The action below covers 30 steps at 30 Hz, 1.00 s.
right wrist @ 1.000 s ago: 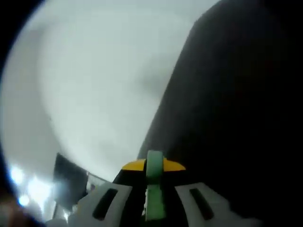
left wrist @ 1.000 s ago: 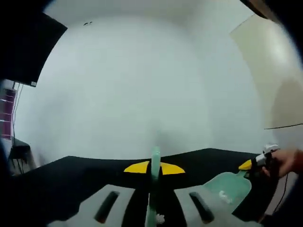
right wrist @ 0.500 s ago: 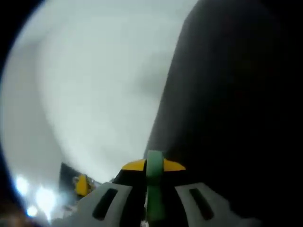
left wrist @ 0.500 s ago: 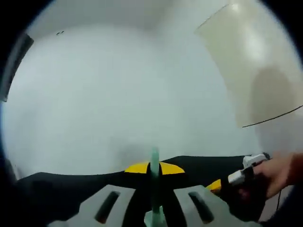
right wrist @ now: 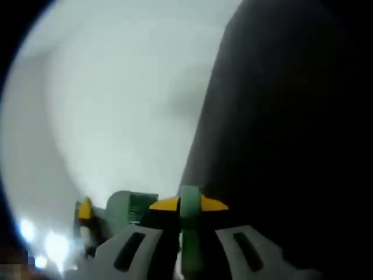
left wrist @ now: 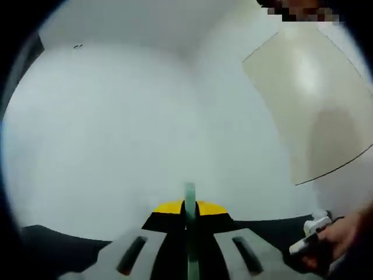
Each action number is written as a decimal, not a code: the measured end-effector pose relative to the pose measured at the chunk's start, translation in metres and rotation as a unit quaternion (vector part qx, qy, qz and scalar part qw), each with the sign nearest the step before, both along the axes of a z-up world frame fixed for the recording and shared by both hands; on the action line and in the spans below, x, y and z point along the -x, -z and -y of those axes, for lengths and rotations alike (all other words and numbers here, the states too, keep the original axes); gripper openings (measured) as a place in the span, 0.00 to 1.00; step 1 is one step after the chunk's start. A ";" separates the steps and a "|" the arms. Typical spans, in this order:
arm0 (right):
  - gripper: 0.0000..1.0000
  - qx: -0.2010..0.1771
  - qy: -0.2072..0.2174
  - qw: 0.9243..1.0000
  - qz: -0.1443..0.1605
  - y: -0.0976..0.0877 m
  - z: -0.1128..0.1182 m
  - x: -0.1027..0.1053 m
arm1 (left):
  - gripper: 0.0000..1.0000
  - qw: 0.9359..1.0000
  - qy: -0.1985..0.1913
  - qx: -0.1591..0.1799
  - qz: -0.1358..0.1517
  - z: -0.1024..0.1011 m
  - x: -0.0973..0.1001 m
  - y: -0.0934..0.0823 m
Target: Pick up the broom and sweep the trash on the tabletop into the dustpan.
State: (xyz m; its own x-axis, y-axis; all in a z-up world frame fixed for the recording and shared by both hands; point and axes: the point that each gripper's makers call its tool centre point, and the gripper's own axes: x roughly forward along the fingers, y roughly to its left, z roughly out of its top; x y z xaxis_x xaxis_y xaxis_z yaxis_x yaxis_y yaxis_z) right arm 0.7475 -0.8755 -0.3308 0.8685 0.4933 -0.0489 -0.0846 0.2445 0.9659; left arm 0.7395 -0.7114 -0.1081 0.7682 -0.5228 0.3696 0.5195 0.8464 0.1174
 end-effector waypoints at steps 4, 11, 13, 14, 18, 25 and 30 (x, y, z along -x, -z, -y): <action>0.12 0.008 0.017 1.000 -0.001 0.000 0.003 0.001 | 0.04 0.997 -0.046 -0.057 0.004 -0.045 -0.011 0.006; 0.13 0.016 0.055 0.998 -0.008 0.003 -0.004 0.004 | 0.04 0.993 -0.040 -0.085 -0.069 -0.040 -0.048 0.080; 0.13 0.017 0.064 0.998 -0.008 0.002 -0.005 0.004 | 0.04 0.993 -0.029 -0.085 -0.071 -0.027 -0.049 0.089; 0.13 0.019 0.068 0.998 -0.008 0.002 -0.006 0.004 | 0.04 0.994 -0.024 -0.080 -0.074 -0.021 -0.047 0.091; 0.13 0.020 0.079 0.997 -0.008 0.006 -0.001 -0.002 | 0.05 0.995 -0.022 -0.072 -0.072 0.000 -0.041 0.089; 0.13 0.020 0.093 0.995 -0.005 0.005 -0.002 -0.003 | 0.04 0.997 -0.026 -0.035 -0.065 0.040 -0.021 0.082; 0.13 0.019 0.095 0.995 -0.002 0.005 -0.001 -0.002 | 0.04 0.999 -0.012 0.012 -0.035 0.041 -0.008 0.055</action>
State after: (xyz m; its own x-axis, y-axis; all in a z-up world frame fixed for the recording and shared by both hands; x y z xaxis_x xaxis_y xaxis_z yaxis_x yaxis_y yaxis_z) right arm 0.7498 -0.8740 -0.3360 0.9458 0.3175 -0.0679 -0.0292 0.2914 0.9562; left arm 0.7472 -0.7520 -0.1631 0.8051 -0.4954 0.3262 0.5050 0.8609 0.0611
